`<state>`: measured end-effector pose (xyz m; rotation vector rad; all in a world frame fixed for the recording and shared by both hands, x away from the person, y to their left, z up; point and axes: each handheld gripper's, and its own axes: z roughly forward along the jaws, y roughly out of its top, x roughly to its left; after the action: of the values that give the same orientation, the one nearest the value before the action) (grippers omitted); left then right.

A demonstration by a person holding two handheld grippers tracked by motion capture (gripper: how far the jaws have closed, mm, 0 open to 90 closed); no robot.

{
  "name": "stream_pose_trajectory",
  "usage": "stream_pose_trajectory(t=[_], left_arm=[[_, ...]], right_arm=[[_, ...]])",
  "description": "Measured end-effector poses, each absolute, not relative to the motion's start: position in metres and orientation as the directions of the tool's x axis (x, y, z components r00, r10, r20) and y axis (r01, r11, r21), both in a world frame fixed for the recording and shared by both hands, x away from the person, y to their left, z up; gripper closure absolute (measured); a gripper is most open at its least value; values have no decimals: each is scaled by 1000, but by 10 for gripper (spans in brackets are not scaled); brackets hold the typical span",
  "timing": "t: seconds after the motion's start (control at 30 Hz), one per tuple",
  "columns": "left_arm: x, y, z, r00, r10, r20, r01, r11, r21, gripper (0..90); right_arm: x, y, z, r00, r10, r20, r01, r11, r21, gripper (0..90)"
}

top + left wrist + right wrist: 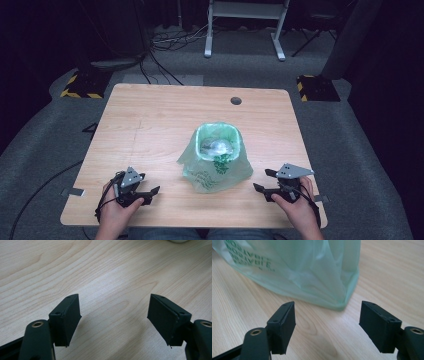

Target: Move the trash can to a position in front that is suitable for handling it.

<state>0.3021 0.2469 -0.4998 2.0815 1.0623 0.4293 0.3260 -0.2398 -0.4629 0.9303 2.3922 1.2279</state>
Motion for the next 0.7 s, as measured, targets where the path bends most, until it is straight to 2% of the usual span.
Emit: stream_pose_trajectory(t=[0.37,0.7], left_arm=[[294,254,-498,585,810,-34,555,-369,746,269],[292,259,-497,573,819,-33,556,-359,750,270]], right_arm=[[336,-229,-422,-775,632,5,341,412,845,292],[361,-216,-383,-783,622,-22,302,411,860,313]])
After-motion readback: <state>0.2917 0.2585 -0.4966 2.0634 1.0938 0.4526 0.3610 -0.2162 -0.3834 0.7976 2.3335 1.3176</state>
